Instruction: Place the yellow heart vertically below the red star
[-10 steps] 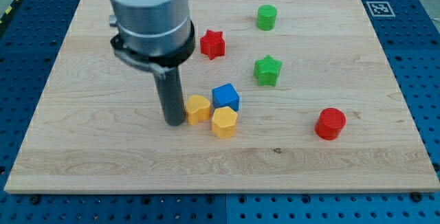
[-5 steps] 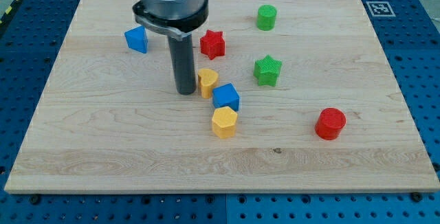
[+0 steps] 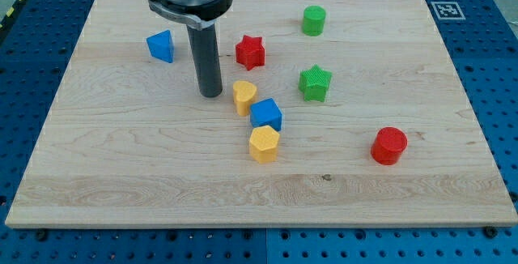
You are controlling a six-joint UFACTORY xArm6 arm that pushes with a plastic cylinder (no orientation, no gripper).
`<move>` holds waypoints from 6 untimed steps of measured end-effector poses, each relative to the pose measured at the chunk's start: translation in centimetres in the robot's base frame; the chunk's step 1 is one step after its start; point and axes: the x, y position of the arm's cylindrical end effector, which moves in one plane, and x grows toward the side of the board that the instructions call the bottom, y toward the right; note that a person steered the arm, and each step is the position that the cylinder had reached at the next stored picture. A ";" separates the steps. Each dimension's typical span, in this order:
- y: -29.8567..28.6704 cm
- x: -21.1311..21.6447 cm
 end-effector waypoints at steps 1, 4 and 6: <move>1.2 1.1; 3.3 0.9; -5.5 -3.4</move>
